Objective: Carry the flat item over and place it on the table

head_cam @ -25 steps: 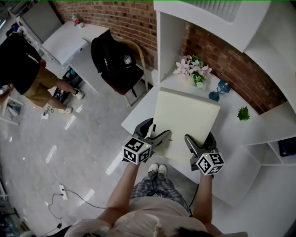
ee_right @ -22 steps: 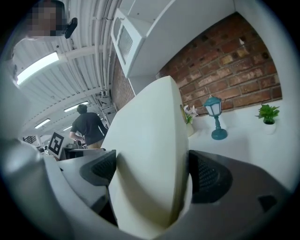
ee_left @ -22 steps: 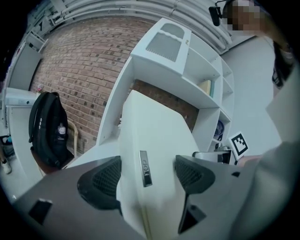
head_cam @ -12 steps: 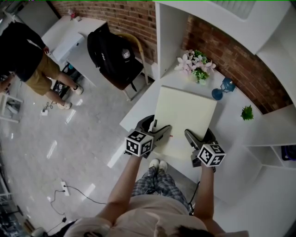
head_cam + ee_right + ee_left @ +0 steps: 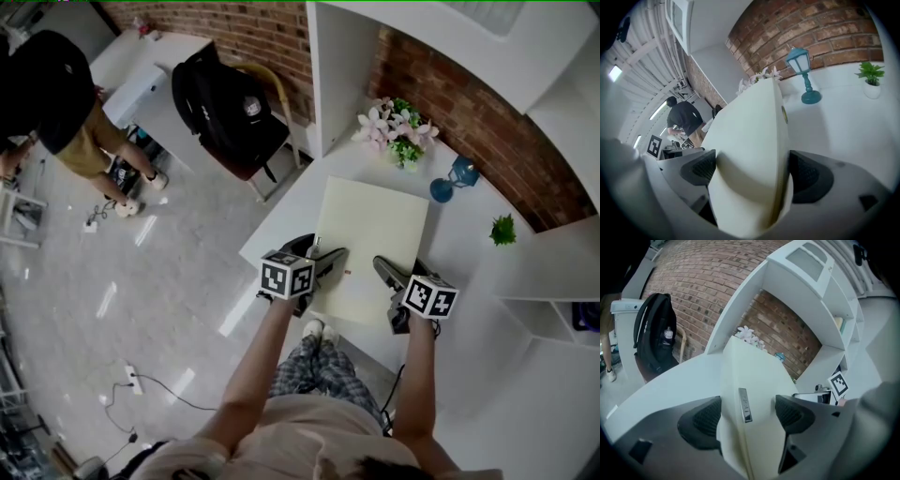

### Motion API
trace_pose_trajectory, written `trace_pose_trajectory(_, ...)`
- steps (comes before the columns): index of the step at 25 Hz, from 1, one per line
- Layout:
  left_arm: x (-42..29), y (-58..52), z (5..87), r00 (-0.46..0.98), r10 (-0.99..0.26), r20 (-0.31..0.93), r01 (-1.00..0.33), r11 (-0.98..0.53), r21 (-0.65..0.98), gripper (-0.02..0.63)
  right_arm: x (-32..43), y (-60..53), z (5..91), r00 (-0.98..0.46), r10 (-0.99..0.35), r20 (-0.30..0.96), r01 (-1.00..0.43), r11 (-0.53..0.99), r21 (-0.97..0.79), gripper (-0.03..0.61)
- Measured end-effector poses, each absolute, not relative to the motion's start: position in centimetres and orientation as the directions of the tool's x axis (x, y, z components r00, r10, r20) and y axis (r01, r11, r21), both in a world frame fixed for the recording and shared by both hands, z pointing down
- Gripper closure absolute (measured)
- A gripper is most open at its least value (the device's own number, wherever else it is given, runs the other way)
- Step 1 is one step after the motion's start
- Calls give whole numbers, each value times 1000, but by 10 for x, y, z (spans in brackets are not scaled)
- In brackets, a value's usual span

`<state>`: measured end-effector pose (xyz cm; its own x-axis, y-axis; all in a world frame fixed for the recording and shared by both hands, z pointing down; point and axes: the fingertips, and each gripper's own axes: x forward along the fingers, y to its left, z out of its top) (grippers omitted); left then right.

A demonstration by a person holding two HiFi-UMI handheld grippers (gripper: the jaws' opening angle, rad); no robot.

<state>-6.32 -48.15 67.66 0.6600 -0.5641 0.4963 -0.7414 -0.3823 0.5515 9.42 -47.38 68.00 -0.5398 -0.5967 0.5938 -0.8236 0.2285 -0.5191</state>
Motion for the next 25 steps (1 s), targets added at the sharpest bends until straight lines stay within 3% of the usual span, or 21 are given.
trace_pose_trajectory(11, -57, -483, 716, 644, -467, 606, -755, -260, 602, 262, 100, -473, 715, -495, -503, 708, -851, 115, -513, 80)
trace_pose_trajectory(25, -58, -486, 710, 646, -488, 586, -753, -282, 595, 262, 101, -474, 709, -519, -520, 678, -835, 137, -533, 77)
